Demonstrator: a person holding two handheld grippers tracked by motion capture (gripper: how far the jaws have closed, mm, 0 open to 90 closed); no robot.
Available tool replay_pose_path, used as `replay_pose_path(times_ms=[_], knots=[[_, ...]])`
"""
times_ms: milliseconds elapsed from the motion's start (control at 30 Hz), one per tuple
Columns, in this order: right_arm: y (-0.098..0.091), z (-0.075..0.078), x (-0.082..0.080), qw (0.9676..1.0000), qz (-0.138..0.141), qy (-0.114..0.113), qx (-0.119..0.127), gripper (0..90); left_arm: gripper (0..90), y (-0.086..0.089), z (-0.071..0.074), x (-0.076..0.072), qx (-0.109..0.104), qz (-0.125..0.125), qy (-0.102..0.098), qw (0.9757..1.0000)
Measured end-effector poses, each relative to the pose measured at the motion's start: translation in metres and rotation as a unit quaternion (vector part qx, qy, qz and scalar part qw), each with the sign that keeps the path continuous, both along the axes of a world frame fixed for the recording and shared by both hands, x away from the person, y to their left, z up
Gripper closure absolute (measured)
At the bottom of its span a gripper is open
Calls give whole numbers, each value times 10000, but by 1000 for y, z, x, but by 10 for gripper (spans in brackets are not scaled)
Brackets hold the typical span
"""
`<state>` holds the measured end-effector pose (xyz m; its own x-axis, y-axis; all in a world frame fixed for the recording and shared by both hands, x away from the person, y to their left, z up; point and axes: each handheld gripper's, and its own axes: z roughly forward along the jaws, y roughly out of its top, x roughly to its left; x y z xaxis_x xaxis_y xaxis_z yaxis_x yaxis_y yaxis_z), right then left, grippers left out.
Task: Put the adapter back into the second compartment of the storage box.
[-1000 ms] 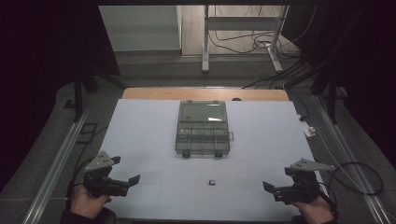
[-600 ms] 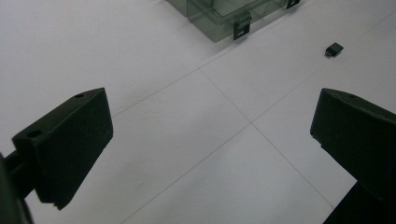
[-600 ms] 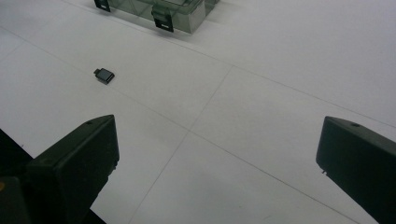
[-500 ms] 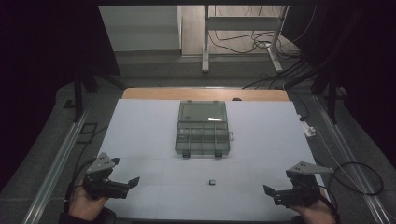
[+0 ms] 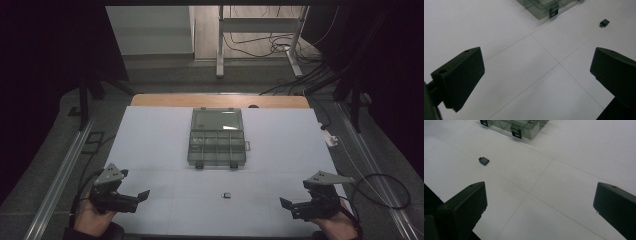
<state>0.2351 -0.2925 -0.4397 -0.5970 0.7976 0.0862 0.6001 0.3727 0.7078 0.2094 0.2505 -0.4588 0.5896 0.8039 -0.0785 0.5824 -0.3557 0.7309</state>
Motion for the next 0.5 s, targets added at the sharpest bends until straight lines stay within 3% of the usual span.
replay_pose_path(times_ms=[500], knots=[[17, -3, 17, 9993, 371, -51, 24, 0, 0, 0, -1, 1, -37, 18, 42, 10000]])
